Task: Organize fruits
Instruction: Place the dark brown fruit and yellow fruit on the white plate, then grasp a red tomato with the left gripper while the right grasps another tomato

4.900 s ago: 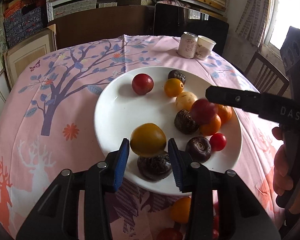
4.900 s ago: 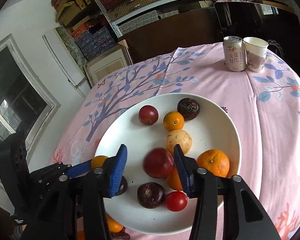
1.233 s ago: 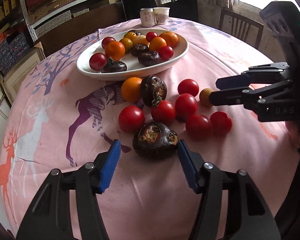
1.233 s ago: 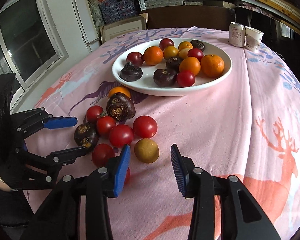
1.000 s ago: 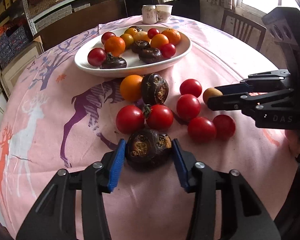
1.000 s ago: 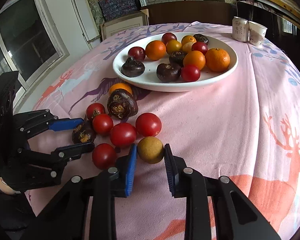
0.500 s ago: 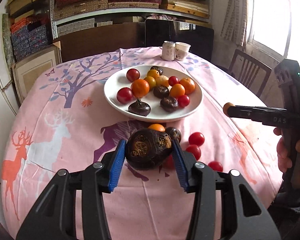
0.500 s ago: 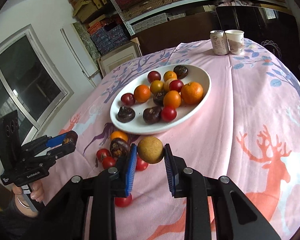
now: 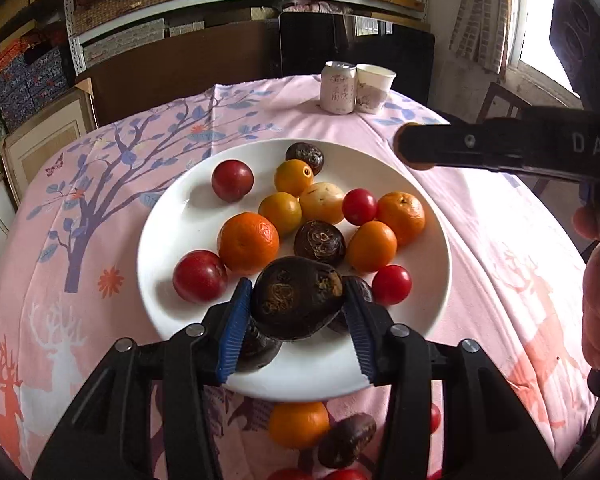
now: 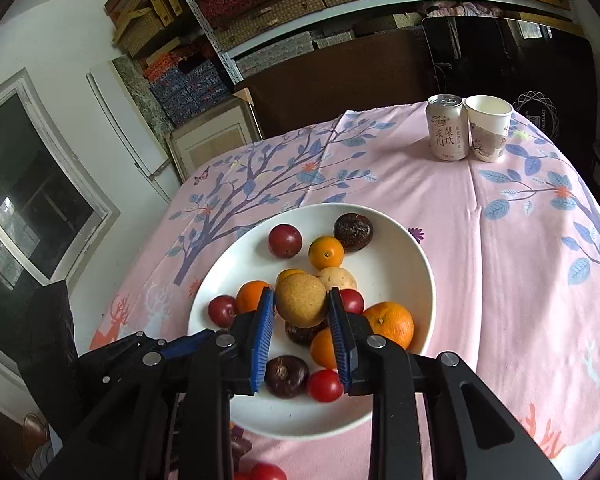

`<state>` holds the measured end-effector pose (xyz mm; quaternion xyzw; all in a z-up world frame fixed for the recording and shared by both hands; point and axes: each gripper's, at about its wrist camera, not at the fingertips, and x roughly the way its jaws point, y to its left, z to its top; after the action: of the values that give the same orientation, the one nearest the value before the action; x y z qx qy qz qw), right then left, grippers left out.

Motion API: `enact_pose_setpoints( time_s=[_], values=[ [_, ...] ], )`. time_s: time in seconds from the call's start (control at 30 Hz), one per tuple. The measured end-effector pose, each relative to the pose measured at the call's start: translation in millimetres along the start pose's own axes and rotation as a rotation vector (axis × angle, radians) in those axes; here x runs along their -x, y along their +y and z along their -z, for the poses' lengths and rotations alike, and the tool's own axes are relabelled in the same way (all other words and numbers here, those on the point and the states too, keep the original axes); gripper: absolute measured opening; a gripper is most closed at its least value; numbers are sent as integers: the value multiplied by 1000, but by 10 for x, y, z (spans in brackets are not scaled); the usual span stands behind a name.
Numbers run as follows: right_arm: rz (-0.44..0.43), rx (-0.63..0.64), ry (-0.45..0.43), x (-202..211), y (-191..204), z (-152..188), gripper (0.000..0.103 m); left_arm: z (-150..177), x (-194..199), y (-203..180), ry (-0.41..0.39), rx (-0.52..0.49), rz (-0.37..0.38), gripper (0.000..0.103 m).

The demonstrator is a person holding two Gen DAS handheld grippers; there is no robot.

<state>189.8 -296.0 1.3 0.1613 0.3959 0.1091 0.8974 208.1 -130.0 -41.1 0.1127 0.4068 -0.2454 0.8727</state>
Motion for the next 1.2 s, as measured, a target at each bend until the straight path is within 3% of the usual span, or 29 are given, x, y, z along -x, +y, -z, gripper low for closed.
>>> enact_pose_setpoints(
  time_s=[0.07,0.1,0.17,0.23,0.37,0.47,0.6,0.7,0.8,0.9,1.03,1.2],
  values=[
    [6,0,34,-199,-7,-50,29,-4,-98,3,26,-7,-2,49],
    [13,-9,44,-264,-25,-64,31,2,-89,6,26,-6,-6,55],
    [16,-26,29,-255,-42,-38,39,47,67,16,-21,-4,1,80],
    [4,-10,16,-145,-8,63,40,122,282,4,-70,-29,-26,85],
    [-13,69,18,219,132,458,40,440,670,-10,-84,-100,-34,85],
    [-38,183,50,468,303,933,40,786,877,-20,-79,-145,-44,85],
    [-93,297,140,584,520,1608,40,1179,975,-5,-40,-134,-25,84],
    [-53,362,154,552,651,1922,40,1378,954,-98,-20,-155,-16,78],
    [-43,351,165,438,673,2006,38,1483,896,-205,3,-176,-23,73],
    [-48,327,181,372,618,2031,30,1531,864,-261,22,-167,-20,71],
    [-109,250,126,496,447,2009,29,1529,873,-403,15,-175,6,71],
    [-97,131,55,639,148,1938,29,1419,746,-614,29,-167,18,70]
  ],
)
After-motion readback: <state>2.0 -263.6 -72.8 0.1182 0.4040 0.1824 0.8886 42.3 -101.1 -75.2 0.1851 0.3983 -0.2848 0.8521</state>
